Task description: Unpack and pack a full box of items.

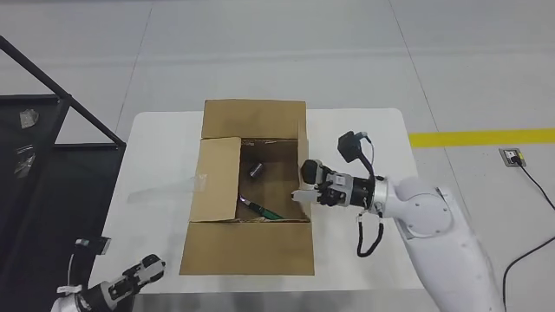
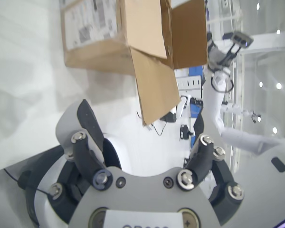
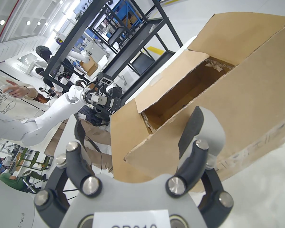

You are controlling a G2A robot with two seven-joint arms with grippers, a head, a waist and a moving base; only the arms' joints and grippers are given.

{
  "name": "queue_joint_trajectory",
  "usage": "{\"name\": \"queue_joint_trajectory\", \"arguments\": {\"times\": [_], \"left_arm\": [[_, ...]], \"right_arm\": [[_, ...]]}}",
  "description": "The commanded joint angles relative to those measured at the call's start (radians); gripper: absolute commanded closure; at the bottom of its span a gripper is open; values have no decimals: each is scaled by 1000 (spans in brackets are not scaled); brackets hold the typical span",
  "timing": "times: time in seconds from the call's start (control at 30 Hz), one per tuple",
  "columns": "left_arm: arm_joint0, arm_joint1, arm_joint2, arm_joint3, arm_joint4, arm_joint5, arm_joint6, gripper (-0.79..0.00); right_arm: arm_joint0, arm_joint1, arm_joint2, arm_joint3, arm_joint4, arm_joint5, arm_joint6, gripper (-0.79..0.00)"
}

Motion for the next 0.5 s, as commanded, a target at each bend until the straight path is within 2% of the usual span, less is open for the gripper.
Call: {"name": "queue_joint_trajectory", "arguments": {"times": [0.0, 0.17, 0.3, 0.47], "left_arm": [[0, 5, 10, 3, -14, -14, -52, -785], [6, 10, 49, -10, -52, -9, -75, -785], [14, 5, 70, -41, -48, 4, 52, -785], [22, 6, 89, -79, -88, 40, 90, -785]], "right_arm": [[52, -7, -44, 56, -13, 10, -18, -785], [152, -29, -152, 183, -48, 40, -64, -785], [211, -49, -226, 290, -50, 52, -96, -785], [258, -67, -279, 395, -35, 35, -125, -785]]}}
